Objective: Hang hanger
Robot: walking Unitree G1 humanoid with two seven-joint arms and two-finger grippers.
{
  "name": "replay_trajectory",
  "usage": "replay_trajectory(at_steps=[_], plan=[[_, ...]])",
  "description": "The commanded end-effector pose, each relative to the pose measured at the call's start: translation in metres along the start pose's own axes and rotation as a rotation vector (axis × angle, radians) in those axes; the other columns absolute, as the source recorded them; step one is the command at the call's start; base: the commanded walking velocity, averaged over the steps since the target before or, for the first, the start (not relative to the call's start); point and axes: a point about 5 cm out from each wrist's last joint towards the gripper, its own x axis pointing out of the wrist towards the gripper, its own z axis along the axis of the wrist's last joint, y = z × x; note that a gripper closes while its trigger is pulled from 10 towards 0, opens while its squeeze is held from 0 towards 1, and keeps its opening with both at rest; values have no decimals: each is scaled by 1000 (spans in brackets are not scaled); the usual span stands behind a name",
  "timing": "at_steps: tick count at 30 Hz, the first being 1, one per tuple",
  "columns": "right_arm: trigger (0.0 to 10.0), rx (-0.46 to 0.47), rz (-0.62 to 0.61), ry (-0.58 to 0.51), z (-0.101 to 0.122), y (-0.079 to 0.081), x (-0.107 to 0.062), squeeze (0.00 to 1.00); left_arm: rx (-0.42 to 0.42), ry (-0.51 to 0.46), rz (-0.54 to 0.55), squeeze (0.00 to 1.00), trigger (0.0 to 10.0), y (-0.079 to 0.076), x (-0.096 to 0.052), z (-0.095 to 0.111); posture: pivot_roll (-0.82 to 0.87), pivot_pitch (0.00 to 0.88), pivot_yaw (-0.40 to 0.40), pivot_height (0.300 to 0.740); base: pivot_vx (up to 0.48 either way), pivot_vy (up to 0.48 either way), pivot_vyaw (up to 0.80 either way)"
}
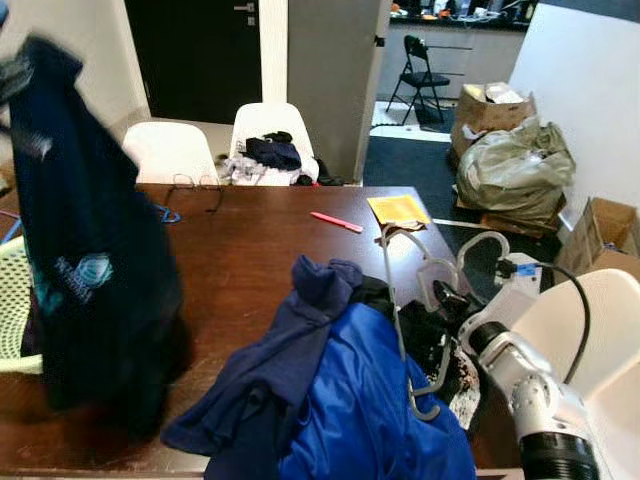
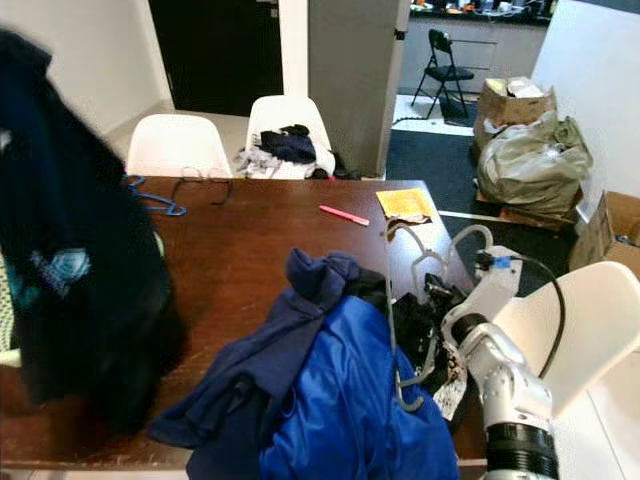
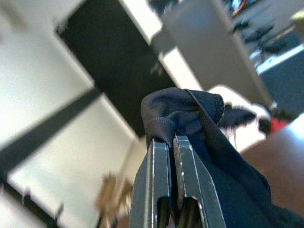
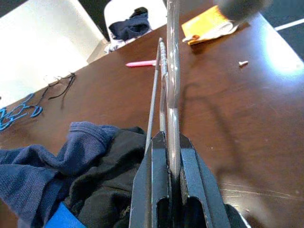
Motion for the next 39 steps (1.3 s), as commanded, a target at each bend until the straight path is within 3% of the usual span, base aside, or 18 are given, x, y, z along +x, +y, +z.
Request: replay_trajectory(at_steps=[1,2,4,5,6,7,10,11,12,14,17,20,21,23,25,29,34,39], plan=[[10000,15,-25,32,-10,-3,0,0,32,-87,-34,0,0,-3,4,13,63,0,-33,740,0,0,0],[10000,18,-25,30,-10,-3,0,0,43,-161,-77,0,0,-7,7,26,64,0,-32,740,0,0,0],[10000,18,-25,30,-10,-3,0,0,43,-161,-77,0,0,-7,7,26,64,0,-32,740,0,0,0],[10000,20,-25,27,-10,-3,0,0,42,-238,-126,0,0,-11,10,37,63,0,-28,740,0,0,0],[10000,20,-25,27,-10,-3,0,0,42,-238,-126,0,0,-11,10,37,63,0,-28,740,0,0,0],[10000,26,-27,21,-10,-3,1,0,-3,-319,-180,0,0,-16,13,49,63,0,-25,740,0,0,0],[10000,31,-27,17,-10,-3,1,0,-61,-381,-222,0,0,-17,15,56,62,0,-24,740,0,0,0],[10000,36,-29,14,-10,-3,1,0,-155,-446,-268,0,0,-17,16,65,62,0,-24,740,0,0,0],[10000,36,-29,14,-10,-3,1,0,-155,-446,-268,0,0,-17,16,65,62,0,-24,740,0,0,0],[10000,41,-31,10,-10,-3,1,0,-283,-526,-335,0,0,-15,16,74,61,0,-22,740,0,0,0],[10000,42,-31,9,-10,-3,0,0,-356,-572,-374,0,0,-12,15,79,62,0,-23,740,0,0,0],[10000,47,-33,4,-9,-4,0,0,-645,-744,-507,0,0,3,7,102,67,0,-28,740,0,0,0],[10000,47,-33,4,-9,-4,0,0,-645,-744,-507,0,0,3,7,102,67,0,-28,740,0,0,0],[10000,51,-33,-1,-9,-4,0,0,-766,-849,-578,0,0,12,2,119,67,0,-28,740,0,0,0],[10000,51,-33,-1,-9,-4,0,0,-766,-849,-578,0,0,12,2,119,67,0,-28,740,0,0,0],[10000,52,-34,-11,-8,-4,0,0,-920,-1019,-630,0,0,28,-5,142,62,0,-26,740,0,0,0],[10000,57,-37,-24,-7,-4,-1,0,-1039,-1096,-669,0,0,41,-7,152,59,0,-18,740,0,0,0],[10000,61,-41,-30,-8,-4,-1,0,-1052,-1091,-697,0,0,48,-9,152,57,0,-6,740,0,0,0]])
